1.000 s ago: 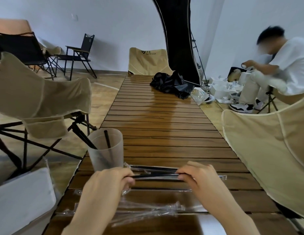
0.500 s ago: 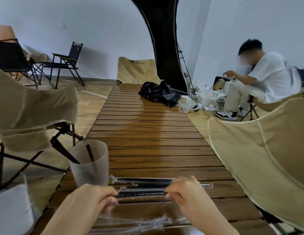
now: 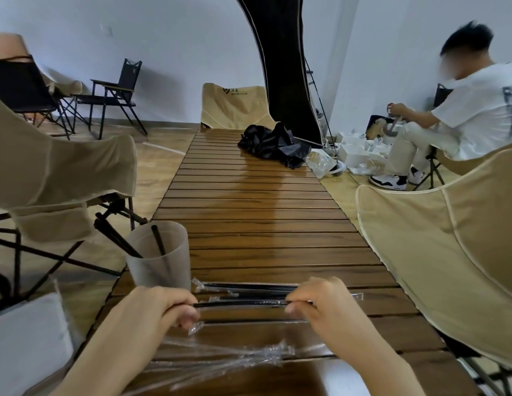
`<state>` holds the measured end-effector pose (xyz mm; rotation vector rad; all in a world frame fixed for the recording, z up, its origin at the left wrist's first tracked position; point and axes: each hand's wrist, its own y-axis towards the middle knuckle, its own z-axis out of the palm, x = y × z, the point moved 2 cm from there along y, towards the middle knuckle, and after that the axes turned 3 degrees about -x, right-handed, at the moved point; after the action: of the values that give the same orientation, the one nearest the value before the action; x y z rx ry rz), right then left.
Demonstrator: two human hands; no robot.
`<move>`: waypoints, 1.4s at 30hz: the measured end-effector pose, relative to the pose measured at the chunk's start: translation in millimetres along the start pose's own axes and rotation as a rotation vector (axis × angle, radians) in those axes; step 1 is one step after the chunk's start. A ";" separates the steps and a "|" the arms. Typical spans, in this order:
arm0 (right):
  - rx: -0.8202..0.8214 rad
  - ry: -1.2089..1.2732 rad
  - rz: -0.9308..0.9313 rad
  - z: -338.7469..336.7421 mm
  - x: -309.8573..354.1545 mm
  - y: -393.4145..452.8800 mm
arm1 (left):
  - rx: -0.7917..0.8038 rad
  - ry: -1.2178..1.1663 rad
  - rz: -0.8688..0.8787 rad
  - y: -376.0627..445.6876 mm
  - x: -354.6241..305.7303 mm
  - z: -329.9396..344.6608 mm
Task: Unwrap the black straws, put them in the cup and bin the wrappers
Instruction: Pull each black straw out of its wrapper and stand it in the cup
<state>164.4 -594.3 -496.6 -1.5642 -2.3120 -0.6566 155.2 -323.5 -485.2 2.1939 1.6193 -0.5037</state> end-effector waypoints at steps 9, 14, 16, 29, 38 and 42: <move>-0.058 0.054 -0.075 5.3 11.5 2.4 | 0.068 -0.023 0.024 1.7 -2.8 6.7; 0.018 0.054 0.063 0.4 0.2 0.0 | -0.037 -0.039 -0.027 -3.9 3.3 -0.9; 0.012 0.035 0.064 -1.5 -0.4 0.0 | -0.057 -0.046 -0.025 -5.6 2.5 -3.0; 0.008 0.119 0.017 5.8 13.5 0.8 | -0.032 -0.054 0.002 -3.7 -0.1 -0.3; -0.046 0.124 0.127 -3.2 0.9 -0.8 | -0.076 -0.087 -0.050 -4.0 2.3 0.0; -0.003 0.092 0.097 1.4 2.3 -0.4 | -0.039 -0.048 -0.015 -1.5 -4.8 6.1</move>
<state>163.2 -591.8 -496.8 -1.6011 -2.1555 -0.6937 152.1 -330.1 -488.3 2.1268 1.6081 -0.5208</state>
